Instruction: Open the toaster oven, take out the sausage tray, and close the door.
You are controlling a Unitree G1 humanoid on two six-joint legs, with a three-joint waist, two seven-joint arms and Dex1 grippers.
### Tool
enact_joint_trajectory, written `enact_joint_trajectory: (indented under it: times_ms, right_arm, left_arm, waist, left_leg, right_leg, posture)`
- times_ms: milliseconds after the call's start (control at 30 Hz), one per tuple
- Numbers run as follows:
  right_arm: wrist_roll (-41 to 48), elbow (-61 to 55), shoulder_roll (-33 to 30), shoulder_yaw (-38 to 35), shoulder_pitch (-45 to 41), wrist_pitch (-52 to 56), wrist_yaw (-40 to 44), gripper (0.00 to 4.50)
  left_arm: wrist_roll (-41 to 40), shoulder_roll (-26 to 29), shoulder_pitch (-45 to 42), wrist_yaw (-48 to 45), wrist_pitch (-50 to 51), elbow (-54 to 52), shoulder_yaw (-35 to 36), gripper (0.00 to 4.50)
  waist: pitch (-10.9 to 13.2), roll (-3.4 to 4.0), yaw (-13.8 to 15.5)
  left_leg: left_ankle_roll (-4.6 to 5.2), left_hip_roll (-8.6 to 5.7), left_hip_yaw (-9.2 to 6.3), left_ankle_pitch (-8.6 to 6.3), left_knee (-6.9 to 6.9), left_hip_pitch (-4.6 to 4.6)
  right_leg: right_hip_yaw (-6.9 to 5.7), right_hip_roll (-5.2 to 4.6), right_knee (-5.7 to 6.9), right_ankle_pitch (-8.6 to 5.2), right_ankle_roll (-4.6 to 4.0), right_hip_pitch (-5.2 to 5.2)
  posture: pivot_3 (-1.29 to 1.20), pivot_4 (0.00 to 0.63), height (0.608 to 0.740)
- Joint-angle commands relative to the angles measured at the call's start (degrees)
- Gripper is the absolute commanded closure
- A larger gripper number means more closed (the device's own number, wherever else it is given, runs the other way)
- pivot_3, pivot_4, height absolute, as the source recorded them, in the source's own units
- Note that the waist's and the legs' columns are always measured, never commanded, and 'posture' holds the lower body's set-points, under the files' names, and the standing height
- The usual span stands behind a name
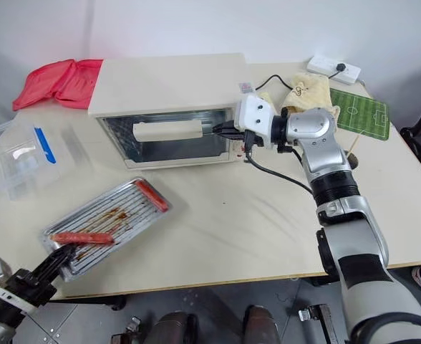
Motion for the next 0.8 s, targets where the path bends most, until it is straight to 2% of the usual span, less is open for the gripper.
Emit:
enact_joint_trajectory:
  times_ms: [33, 267, 400, 500, 567, 700, 800]
  right_arm:
    - [4.47, -11.84, -4.28, -0.67, 4.15, 7.38, 6.55, 4.44]
    - [8.12, -28.23, -13.05, 0.09, 16.5, 18.05, 13.96, 4.44]
    - [7.92, -31.95, -13.39, -0.7, 20.52, 21.81, 10.58, 4.44]
    - [6.8, -33.63, -14.44, -1.85, 25.73, 22.87, 7.49, 4.44]
    - [6.41, -34.25, -14.78, -2.2, 26.99, 23.13, 6.09, 4.44]
    - [6.57, -36.85, -17.42, -5.26, 30.98, 25.67, 2.74, 4.44]
    - [7.04, -38.29, -18.85, -6.89, 32.33, 27.77, 1.33, 4.44]
  left_arm:
    - [-0.84, 3.68, -3.21, -1.95, 1.36, 1.25, -1.81, 4.5]
    - [-0.84, 10.42, -14.38, -2.66, 4.83, 4.3, -10.87, 4.5]
    - [-0.84, 11.65, -19.63, -3.14, 6.26, 7.48, -15.45, 4.5]
    - [-0.84, 13.02, -25.01, -2.02, 8.13, 11.09, -23.47, 4.5]
    - [-0.84, 13.88, -26.62, -2.17, 8.32, 12.61, -25.82, 4.5]
    - [2.58, 13.81, -35.38, -4.01, 10.27, 19.92, -32.99, 4.5]
    - [6.64, 13.36, -38.86, -6.37, 11.78, 23.28, -35.12, 4.5]
  waist:
    - [0.0, 0.0, 0.19]
    - [0.0, 0.0, 0.37]
    - [0.0, 0.01, -0.19]
    - [0.0, 0.01, 0.15]
    - [0.0, 0.01, 0.39]
    - [0.01, 0.01, 1.54]
    - [0.01, 0.01, 1.59]
  left_leg:
    - [-0.01, -0.01, -0.05, 0.0, 0.0, -0.02]
    - [-0.01, -0.06, -0.1, -0.01, 0.0, -0.05]
    - [-0.01, -0.07, 0.07, -0.01, -0.04, -0.02]
    - [-0.03, -0.04, 0.09, 0.0, -0.04, 0.01]
    - [-0.03, -0.05, 0.11, 0.0, -0.01, -0.01]
    - [0.0, -0.12, 0.12, 0.01, 0.07, -0.02]
    - [0.0, -0.13, 0.36, 0.03, 0.11, -0.01]
  right_leg:
    - [-0.01, 0.0, 0.08, 0.0, 0.0, -0.02]
    - [-0.02, -0.01, 0.07, 0.0, 0.01, -0.02]
    - [0.05, -0.01, 0.06, 0.01, 0.01, -0.07]
    - [0.02, 0.0, 0.2, 0.01, 0.01, -0.14]
    - [0.0, -0.01, 0.22, 0.01, 0.01, -0.13]
    - [0.04, -0.04, 0.21, 0.02, 0.03, -0.12]
    - [0.04, -0.03, 0.23, 0.01, 0.03, -0.09]
  posture:
    - [0.0, 0.15, 0.74]
    - [0.0, 0.15, 0.74]
    - [0.0, 0.15, 0.74]
    - [0.0, 0.15, 0.74]
    - [0.0, 0.15, 0.74]
    - [0.0, 0.15, 0.74]
    - [0.0, 0.15, 0.74]
